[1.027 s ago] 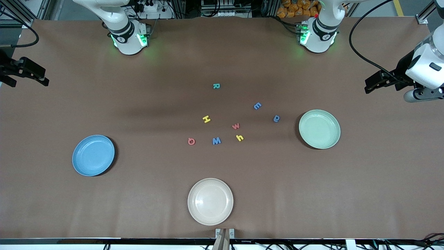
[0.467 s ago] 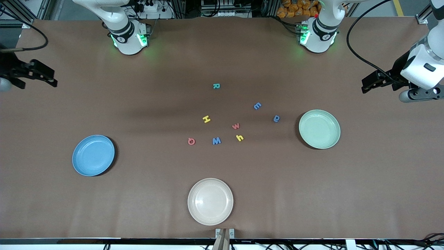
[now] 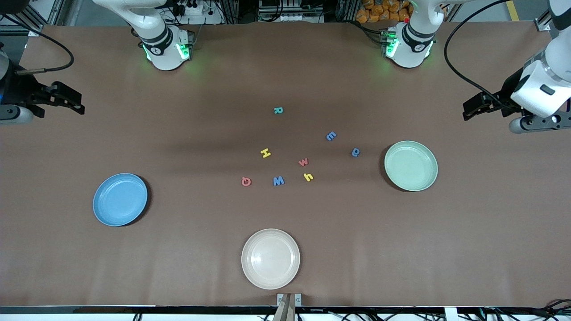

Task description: Sort uppercase to blue plate, lowercase to green plate

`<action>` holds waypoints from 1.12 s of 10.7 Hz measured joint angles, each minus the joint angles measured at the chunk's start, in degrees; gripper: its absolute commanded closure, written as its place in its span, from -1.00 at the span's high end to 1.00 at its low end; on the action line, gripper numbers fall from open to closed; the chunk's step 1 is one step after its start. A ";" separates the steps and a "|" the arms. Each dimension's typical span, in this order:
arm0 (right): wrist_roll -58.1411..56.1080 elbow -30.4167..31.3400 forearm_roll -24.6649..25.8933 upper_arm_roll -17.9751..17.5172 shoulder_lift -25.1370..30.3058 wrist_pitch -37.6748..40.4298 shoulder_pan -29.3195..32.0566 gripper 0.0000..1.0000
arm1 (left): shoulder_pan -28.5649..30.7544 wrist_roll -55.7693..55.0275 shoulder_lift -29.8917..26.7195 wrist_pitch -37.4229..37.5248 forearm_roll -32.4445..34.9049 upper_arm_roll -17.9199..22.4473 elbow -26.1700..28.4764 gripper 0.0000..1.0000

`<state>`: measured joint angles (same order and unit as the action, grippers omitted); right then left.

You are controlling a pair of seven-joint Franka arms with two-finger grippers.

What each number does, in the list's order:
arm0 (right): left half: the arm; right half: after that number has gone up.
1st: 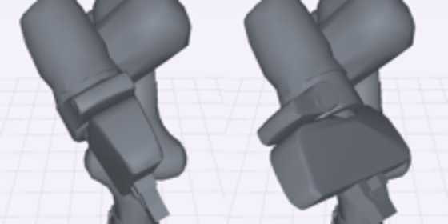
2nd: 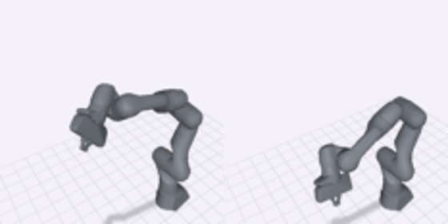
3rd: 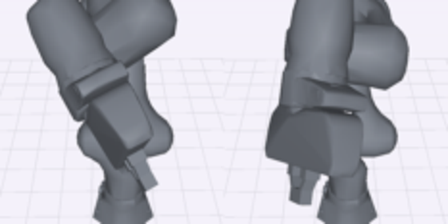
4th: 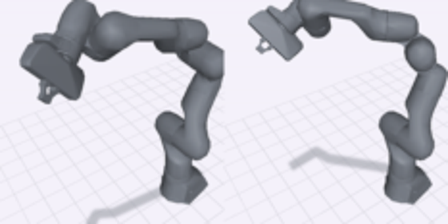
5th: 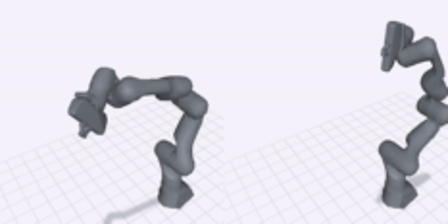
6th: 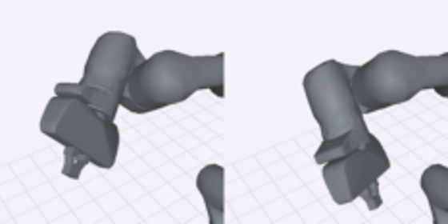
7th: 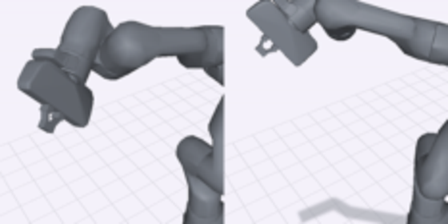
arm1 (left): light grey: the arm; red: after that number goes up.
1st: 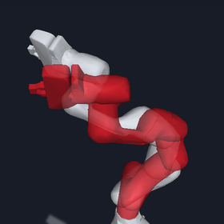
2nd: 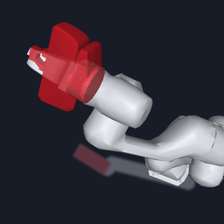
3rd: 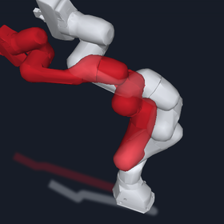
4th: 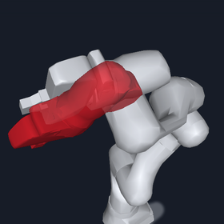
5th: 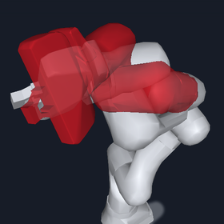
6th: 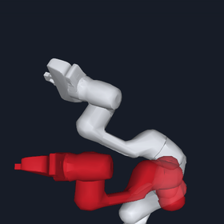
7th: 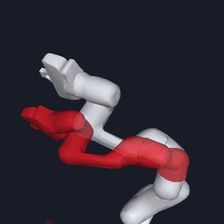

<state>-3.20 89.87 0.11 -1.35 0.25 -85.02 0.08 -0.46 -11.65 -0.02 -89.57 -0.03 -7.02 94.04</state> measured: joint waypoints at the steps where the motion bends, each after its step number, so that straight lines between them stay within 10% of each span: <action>1: 0.00 0.00 0.00 0.00 -0.35 -0.04 0.00 1.00 | 0.00 0.00 -0.08 -1.48 0.00 -0.36 1.47 1.00; 12: 11.38 1.49 -1.22 -0.15 -9.18 -3.29 -8.94 1.00 | -0.22 -2.31 -0.55 -25.56 -3.09 -8.91 23.05 1.00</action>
<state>8.18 91.37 -1.11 -1.49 -8.92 -88.31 -8.86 -0.68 -13.96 -0.58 -115.14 -3.12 -15.93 117.09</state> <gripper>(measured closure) 0.000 0.000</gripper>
